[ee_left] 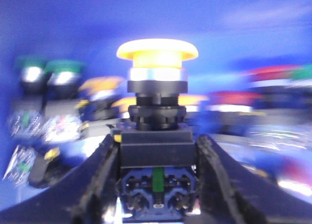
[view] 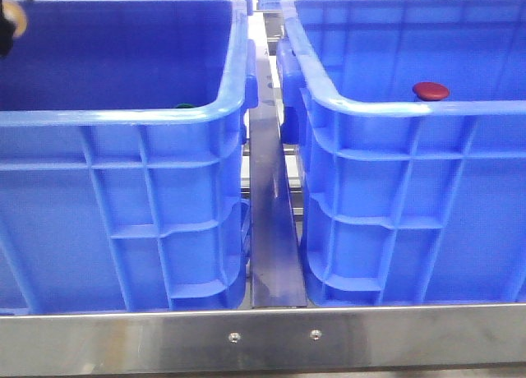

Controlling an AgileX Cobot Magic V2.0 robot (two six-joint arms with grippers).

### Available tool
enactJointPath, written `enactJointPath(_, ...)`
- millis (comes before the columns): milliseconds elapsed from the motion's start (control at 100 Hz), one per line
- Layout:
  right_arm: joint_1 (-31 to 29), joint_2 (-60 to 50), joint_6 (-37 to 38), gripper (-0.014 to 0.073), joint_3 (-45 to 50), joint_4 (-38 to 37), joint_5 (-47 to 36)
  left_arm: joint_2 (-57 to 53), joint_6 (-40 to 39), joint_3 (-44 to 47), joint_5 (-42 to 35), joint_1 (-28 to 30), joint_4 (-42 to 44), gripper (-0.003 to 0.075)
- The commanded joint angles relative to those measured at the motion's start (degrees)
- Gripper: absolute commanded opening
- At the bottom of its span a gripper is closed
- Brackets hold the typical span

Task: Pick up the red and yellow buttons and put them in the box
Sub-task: 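Lift the yellow button with the left gripper toward the right gripper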

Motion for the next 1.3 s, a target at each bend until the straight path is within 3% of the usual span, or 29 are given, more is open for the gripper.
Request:
enactJointPath(0,0.0,-0.1,-0.5,-0.0099,-1.4,5.8,1.8,-5.3,0.3,-1.3,-2.0,-3.0,0.8,-0.0019)
enactJointPath(320,0.0,-0.1,-0.5,-0.0099,-1.4,5.8,2.0,-14.1,1.4,-1.3,-1.0,-20.8,1.2,-0.0019)
enactJointPath(770,0.0,-0.1,-0.5,-0.0099,-1.4,5.8,2.0,-16.4,1.4,-1.3,0.1,-42.1,1.8,-0.0019)
enactJointPath(970,0.0,-0.1,-0.5,-0.0099,-1.4,5.8,4.3,-16.4,1.4,-1.3,0.1,-46.6,1.8,-0.0019)
enactJointPath(1290,0.0,-0.1,-0.5,-0.0099,-1.4,5.8,12.9,-16.4,1.4,-1.3,0.1,-47.1,1.8,-0.0019)
